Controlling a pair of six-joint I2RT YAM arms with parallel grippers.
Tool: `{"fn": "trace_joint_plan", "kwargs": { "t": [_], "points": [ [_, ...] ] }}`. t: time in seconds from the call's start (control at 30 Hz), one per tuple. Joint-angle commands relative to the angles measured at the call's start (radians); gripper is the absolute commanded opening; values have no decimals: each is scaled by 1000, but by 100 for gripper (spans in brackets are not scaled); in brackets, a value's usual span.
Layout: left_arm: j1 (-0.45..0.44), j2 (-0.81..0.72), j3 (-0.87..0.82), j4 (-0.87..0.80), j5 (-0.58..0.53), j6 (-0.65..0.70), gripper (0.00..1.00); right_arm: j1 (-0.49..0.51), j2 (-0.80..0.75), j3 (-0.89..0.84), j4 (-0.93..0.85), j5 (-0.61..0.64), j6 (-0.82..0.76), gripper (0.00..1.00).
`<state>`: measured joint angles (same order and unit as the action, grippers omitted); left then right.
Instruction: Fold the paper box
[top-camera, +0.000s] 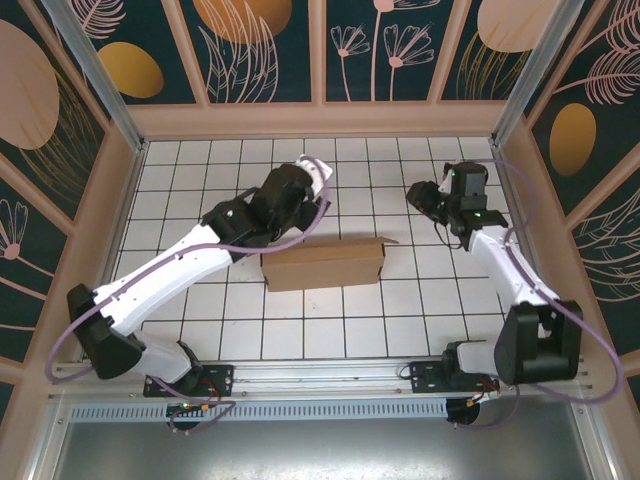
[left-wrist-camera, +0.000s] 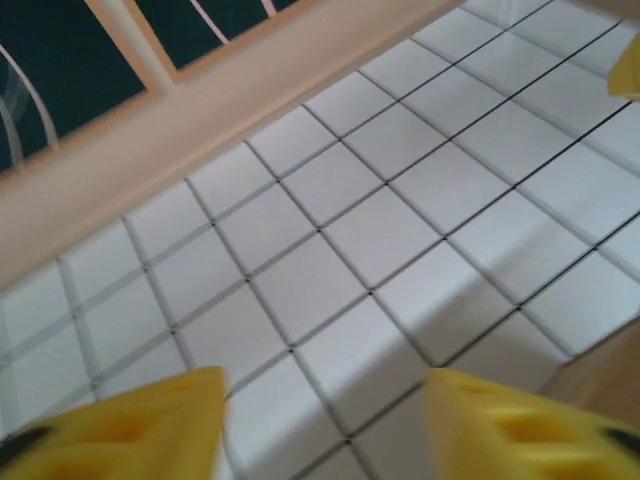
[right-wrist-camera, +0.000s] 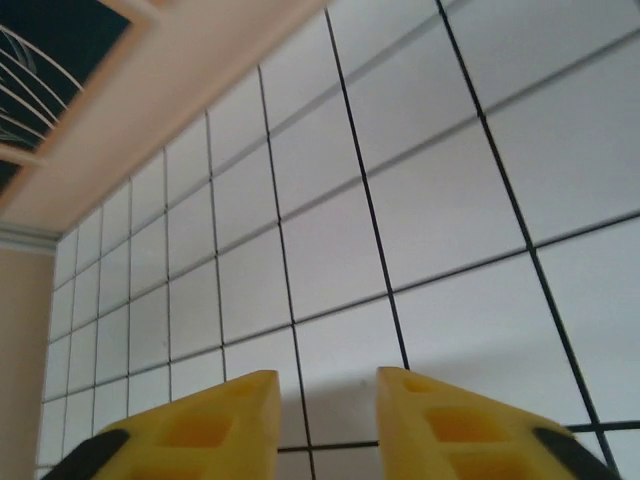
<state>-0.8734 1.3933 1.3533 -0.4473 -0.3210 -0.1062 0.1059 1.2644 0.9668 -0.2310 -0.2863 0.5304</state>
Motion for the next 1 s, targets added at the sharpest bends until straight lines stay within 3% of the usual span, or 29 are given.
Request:
{"fn": "trace_joint_plan", "kwargs": {
  "t": [0.0, 0.13, 0.4, 0.97],
  "points": [
    [25, -110, -169, 316, 165, -424, 1, 51, -61, 41, -92, 77, -78, 22],
    [30, -162, -293, 436, 199, -589, 0, 168, -92, 56, -137, 126, -108, 15],
    [30, -188, -458, 540, 152, -721, 0, 343, -104, 71, -144, 173, -84, 14],
    [29, -127, -688, 669, 119, -811, 0, 416, -62, 82, -131, 62, -108, 17]
  ]
}}
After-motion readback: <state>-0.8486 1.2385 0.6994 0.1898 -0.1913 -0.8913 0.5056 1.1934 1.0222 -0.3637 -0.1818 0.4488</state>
